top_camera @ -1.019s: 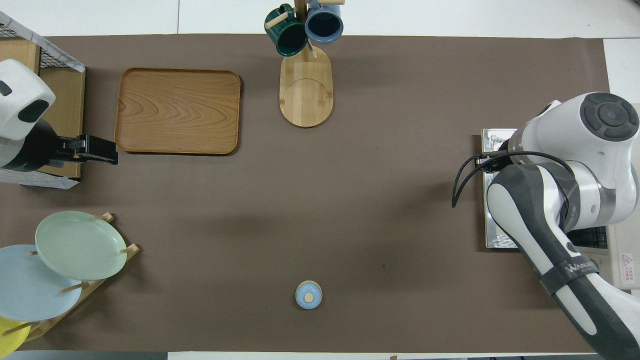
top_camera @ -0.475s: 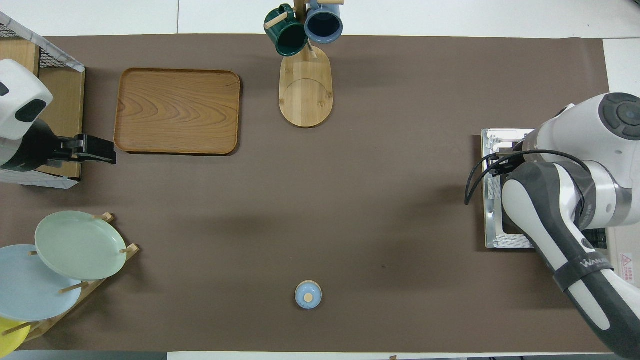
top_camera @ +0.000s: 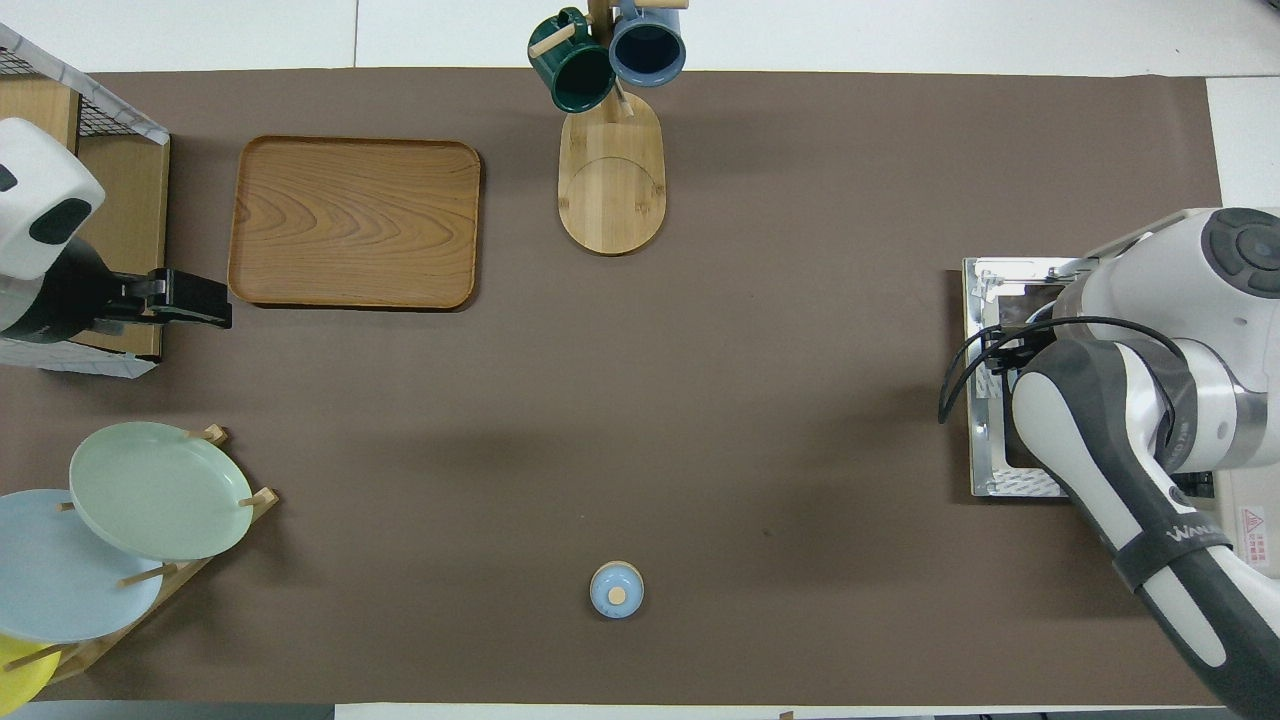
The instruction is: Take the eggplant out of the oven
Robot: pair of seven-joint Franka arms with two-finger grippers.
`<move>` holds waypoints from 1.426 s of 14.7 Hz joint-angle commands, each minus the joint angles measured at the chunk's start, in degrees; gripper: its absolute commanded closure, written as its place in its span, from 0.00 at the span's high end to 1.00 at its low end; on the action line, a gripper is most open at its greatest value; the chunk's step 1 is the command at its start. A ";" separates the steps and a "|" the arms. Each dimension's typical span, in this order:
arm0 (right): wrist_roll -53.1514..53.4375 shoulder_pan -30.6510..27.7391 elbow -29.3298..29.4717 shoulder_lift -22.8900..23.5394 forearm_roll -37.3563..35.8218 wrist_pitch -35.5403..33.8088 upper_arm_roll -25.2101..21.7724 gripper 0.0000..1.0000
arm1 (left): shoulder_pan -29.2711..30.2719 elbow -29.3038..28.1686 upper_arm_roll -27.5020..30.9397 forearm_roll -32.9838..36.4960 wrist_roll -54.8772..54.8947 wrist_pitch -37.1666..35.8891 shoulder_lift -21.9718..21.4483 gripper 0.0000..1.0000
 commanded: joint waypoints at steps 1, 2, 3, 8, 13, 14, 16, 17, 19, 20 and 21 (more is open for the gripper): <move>-0.04 -0.99 -1.73 -1.65 0.38 0.35 0.68 0.28 | 0.21 -1.40 0.00 -0.65 0.41 0.98 -1.07 1.00; -0.04 -1.34 -1.73 -1.74 0.38 0.43 0.68 0.28 | 0.21 -1.40 0.08 -0.65 0.41 0.98 -1.07 1.00; -0.21 -1.43 -1.99 -1.74 0.38 0.61 0.68 0.28 | 0.21 -1.40 0.08 -0.65 0.41 0.98 -1.07 1.00; -0.30 -1.00 -3.93 -1.92 0.38 5.16 0.76 0.28 | 0.04 -1.31 0.00 -0.65 0.32 0.98 -1.07 1.00; -0.30 -0.55 -7.17 -2.09 0.38 11.49 0.85 0.27 | -0.31 -1.31 0.00 -0.65 -0.03 0.98 -1.07 1.00; -0.30 -0.55 -7.53 -2.09 0.38 12.03 0.85 0.26 | -0.31 -1.31 0.00 -0.65 -0.03 0.98 -1.07 1.00; -0.30 -0.55 -7.53 -2.09 0.38 12.56 0.85 0.25 | -0.40 -1.31 0.00 -0.65 -0.21 0.89 -1.07 1.00; -0.48 -0.55 -7.62 -1.66 0.38 13.43 0.85 0.25 | -0.40 -1.31 0.00 -0.65 -0.21 0.89 -1.07 1.00; -0.48 -0.56 -7.71 -1.04 0.38 14.67 0.85 0.25 | -0.40 -1.31 0.00 -0.65 -0.21 0.89 -1.07 1.00; -0.48 -0.55 -7.71 -0.95 0.38 14.76 0.85 0.25 | -0.40 -1.31 0.00 -0.65 -0.21 0.89 -0.99 1.00; -0.30 -0.55 -7.80 -0.95 0.38 14.85 0.85 0.25 | -0.40 -1.22 0.00 -0.65 -0.21 0.89 -0.99 1.00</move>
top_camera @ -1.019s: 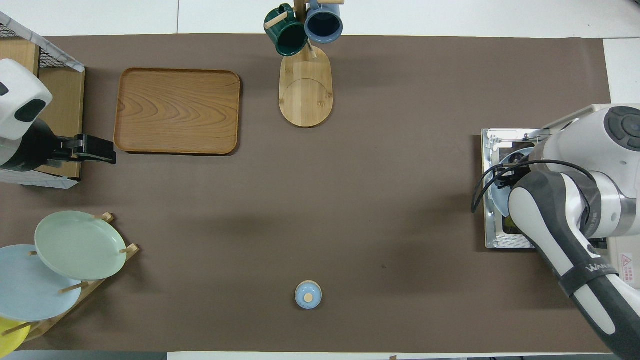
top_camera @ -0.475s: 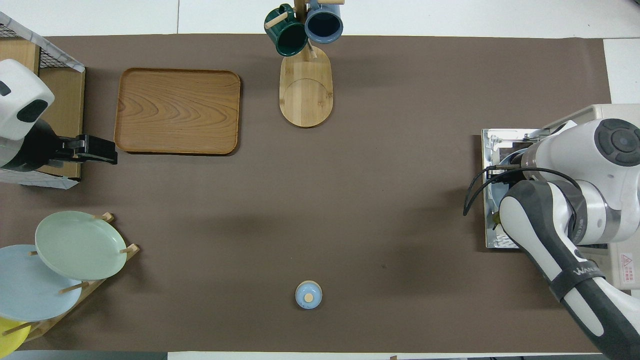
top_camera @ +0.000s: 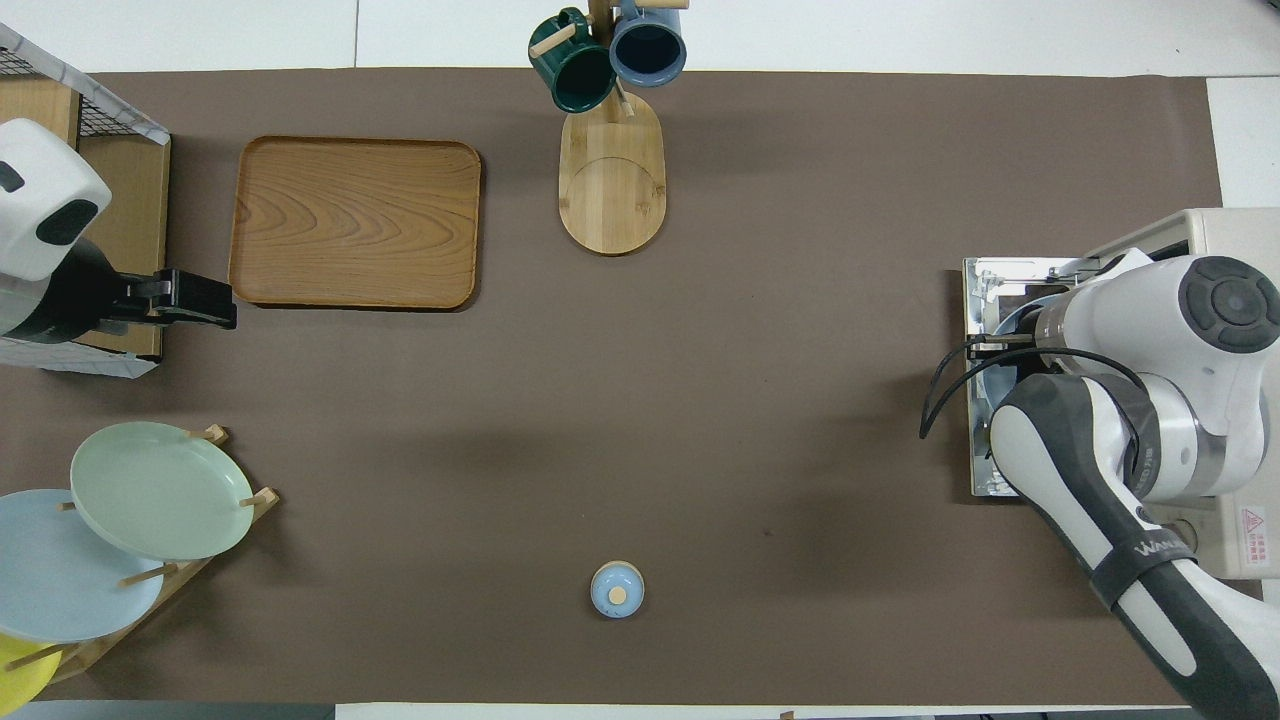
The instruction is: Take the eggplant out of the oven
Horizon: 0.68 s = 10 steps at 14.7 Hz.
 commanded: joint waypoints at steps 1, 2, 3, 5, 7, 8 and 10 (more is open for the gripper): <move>-0.13 -0.38 -1.44 -0.26 0.38 1.80 0.36 0.25 | -0.34 -1.13 0.24 -0.65 -0.20 0.98 -0.99 1.00; 0.14 -0.47 -1.44 0.26 0.38 2.06 0.36 0.24 | -0.34 -1.13 0.24 -0.65 -0.20 0.98 -0.99 1.00; 0.57 -0.47 -1.44 0.61 0.38 2.58 0.36 0.22 | -0.34 -1.13 0.24 -0.65 -0.20 0.98 -0.99 1.00; 2.15 -0.56 -1.53 1.23 0.38 2.59 0.36 0.22 | -0.34 -1.13 0.24 -0.65 -0.20 1.06 -0.99 1.00; 2.51 -0.65 -2.06 1.32 0.47 2.68 0.36 0.22 | -0.34 -1.13 0.24 -0.65 -0.20 0.98 -0.99 1.00; 2.51 -0.65 -2.15 1.32 0.47 2.76 0.36 0.22 | -0.34 -1.13 0.24 -0.65 -0.20 1.06 -0.99 1.00; 2.60 -0.56 -2.15 1.23 0.38 3.12 0.36 0.22 | -0.34 -1.13 0.24 -0.65 -0.20 1.07 -0.99 1.00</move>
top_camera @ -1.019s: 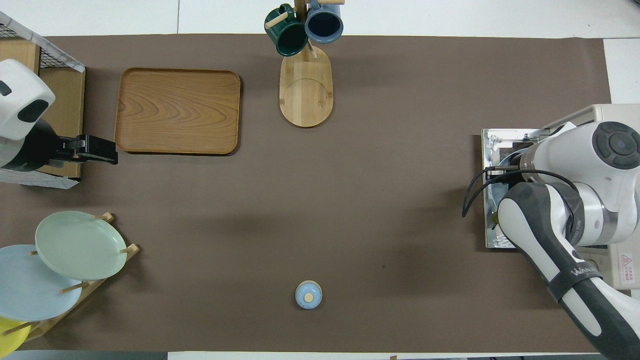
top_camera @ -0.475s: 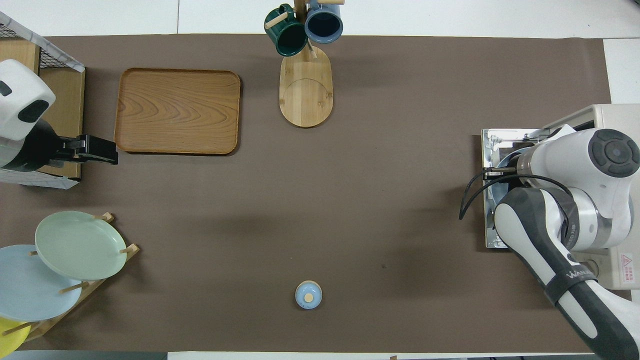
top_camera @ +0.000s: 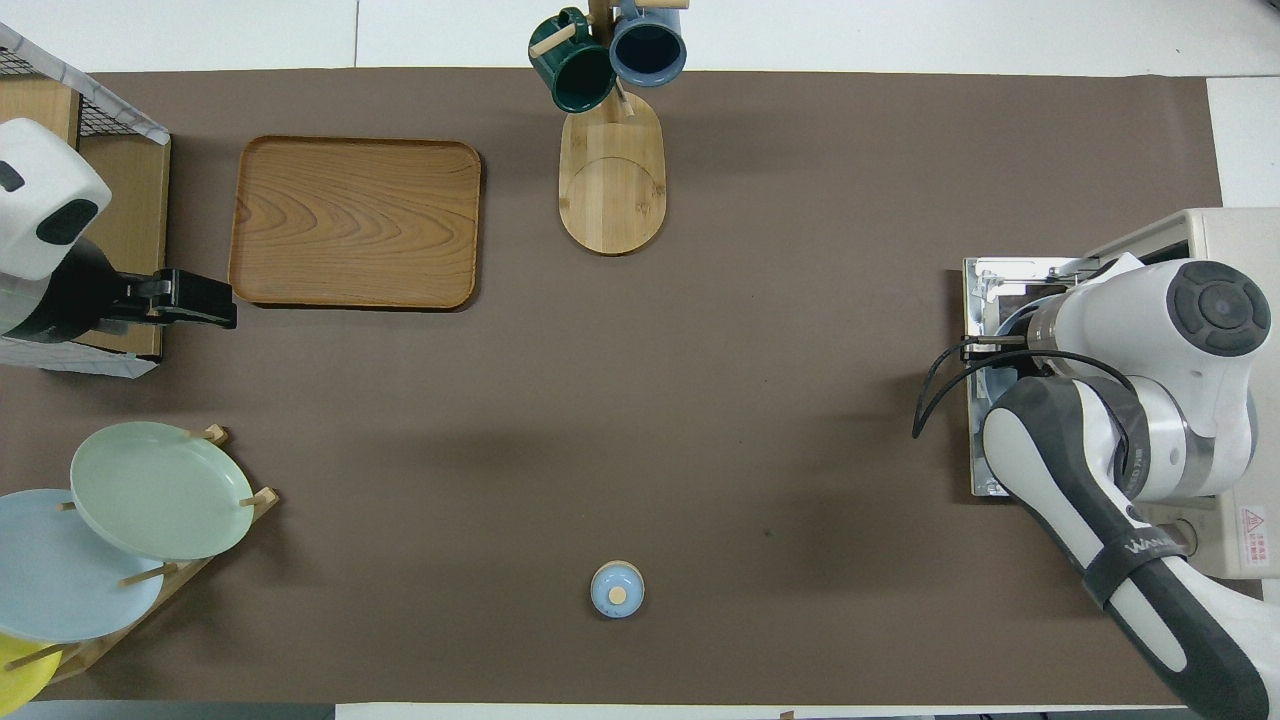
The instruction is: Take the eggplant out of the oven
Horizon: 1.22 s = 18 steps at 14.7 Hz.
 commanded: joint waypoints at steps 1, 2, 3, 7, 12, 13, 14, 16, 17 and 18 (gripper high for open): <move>1.06 -0.78 -1.94 0.67 0.34 3.02 0.25 0.22 | -0.34 -1.13 0.25 -0.65 -0.20 1.03 -0.99 1.00; 1.06 -0.78 -2.29 0.76 0.34 3.29 0.25 0.22 | -0.34 -1.13 0.25 -0.65 -0.20 1.03 -0.99 1.00; 1.06 -1.13 -2.38 1.37 0.34 3.29 0.25 0.22 | -0.34 -1.13 0.25 -0.65 -0.20 1.03 -0.99 1.00; 0.88 -1.22 -2.38 1.55 0.34 3.11 0.25 0.06 | -0.34 -1.13 0.25 -0.65 -0.20 1.03 -0.99 1.00; 0.53 -0.61 -1.51 1.55 0.25 0.84 0.34 0.00 | -0.34 -1.05 0.25 -0.65 -0.29 0.94 -0.90 1.00; 0.53 -0.43 -0.02 1.72 0.25 -0.65 0.42 0.00 | -0.34 -1.05 0.25 -0.65 -0.29 0.94 -0.90 1.00; 0.61 0.61 1.56 2.16 0.25 -2.32 0.34 0.00 | -0.34 -1.05 0.25 -0.65 -0.29 0.94 -0.90 1.00; 0.88 1.85 4.28 2.60 0.25 -5.14 0.34 0.00 | -0.34 -1.05 0.25 -0.65 -0.29 0.94 -0.99 1.00; 0.97 1.94 5.25 3.04 0.25 -5.93 0.42 0.00 | -0.34 -1.05 0.25 -0.65 -0.29 0.94 -0.90 1.00; 0.97 2.03 5.96 3.22 0.17 -6.38 0.42 0.00 | -0.34 -1.05 0.25 -0.65 -0.29 0.94 -0.90 1.00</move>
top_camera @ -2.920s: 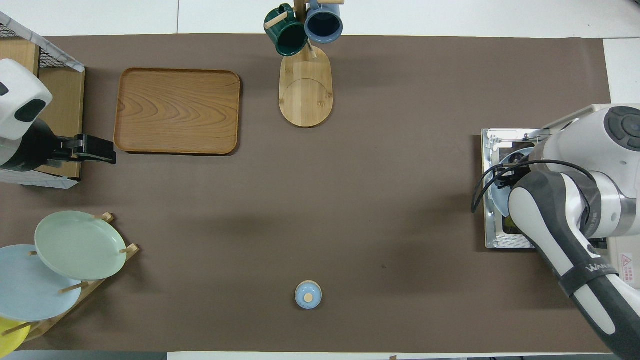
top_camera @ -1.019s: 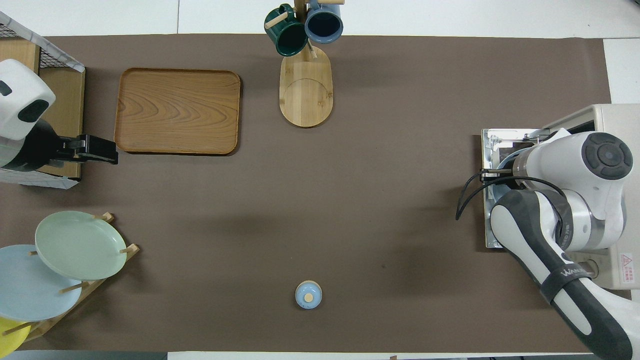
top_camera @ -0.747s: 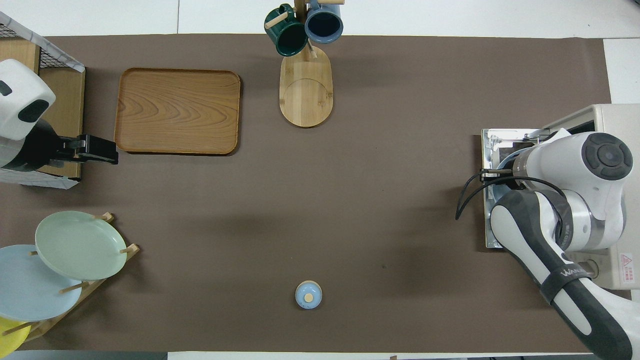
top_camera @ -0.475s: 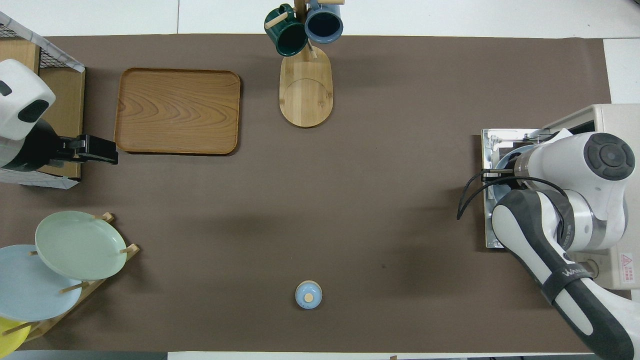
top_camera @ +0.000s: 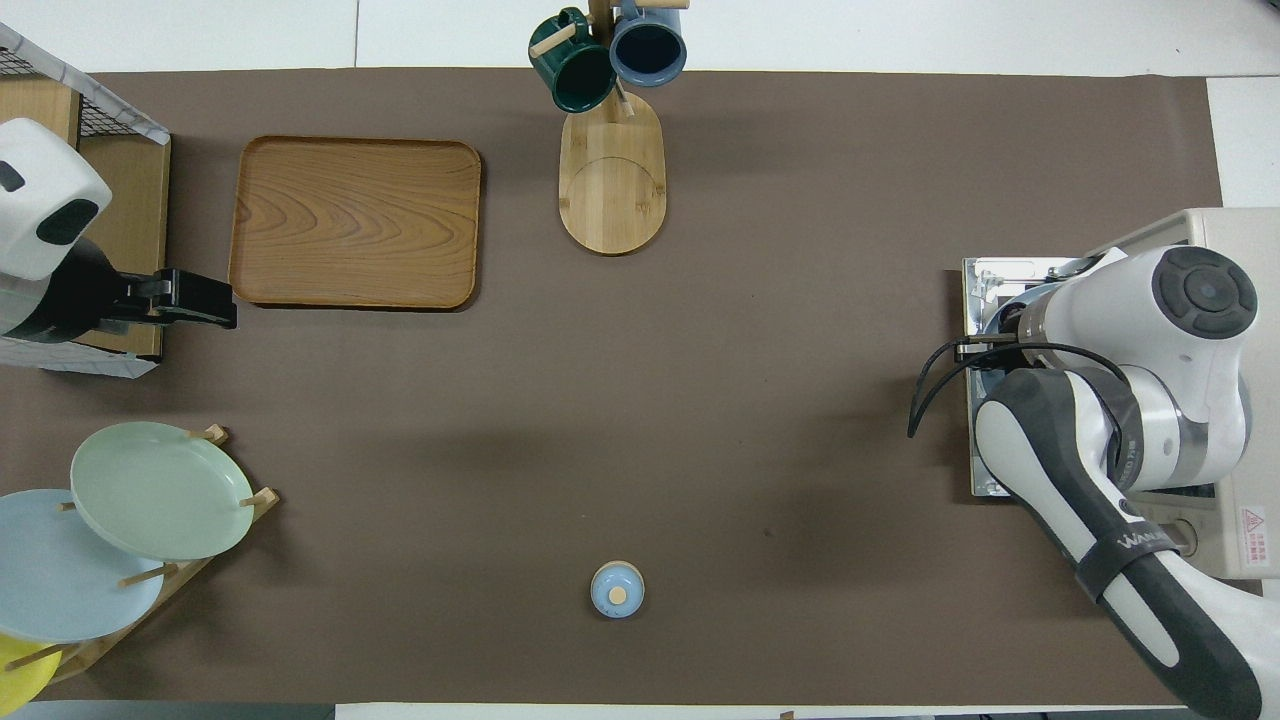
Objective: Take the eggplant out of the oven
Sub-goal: 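Pull the eggplant out of the oven with the right gripper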
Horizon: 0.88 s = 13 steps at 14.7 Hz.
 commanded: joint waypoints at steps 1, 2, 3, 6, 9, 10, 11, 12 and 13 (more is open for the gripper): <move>0.85 0.32 3.41 2.28 0.44 -2.18 0.42 0.00 | -0.34 -0.96 0.25 -0.65 -0.29 0.93 -0.90 1.00; 0.85 1.19 3.94 2.28 0.44 -2.62 0.42 0.00 | -0.34 -0.96 0.25 -0.65 -0.29 0.93 -0.90 1.00; 0.94 2.15 4.38 2.28 0.53 -3.15 0.51 0.00 | -0.34 -0.87 0.25 -0.65 -0.29 0.93 -0.81 1.00; 2.86 5.23 6.57 2.37 0.62 -5.08 0.51 0.00 | -0.34 -0.87 0.33 -0.65 -0.11 1.02 -0.81 1.00; 7.08 8.57 9.12 2.81 0.79 -7.02 0.51 0.00 | -0.34 -0.78 0.25 -0.65 -0.11 1.02 -0.81 1.00; 8.05 9.28 9.91 2.98 0.79 -7.11 0.51 0.00 | -0.34 -0.78 0.25 -0.65 -0.20 1.02 -0.72 1.00; 9.10 10.15 10.09 3.07 0.88 -7.20 0.51 0.00 | -0.34 -0.70 0.33 -0.65 -0.20 1.02 -0.72 1.00; 10.59 11.47 10.44 3.07 0.88 -7.11 0.59 0.00 | -0.34 -0.69 0.25 -0.65 -0.11 1.02 -0.72 1.00; 12.52 12.96 10.54 3.07 0.88 -7.11 0.59 0.00 | -0.25 -0.69 0.33 -0.65 -0.11 1.10 -0.64 1.00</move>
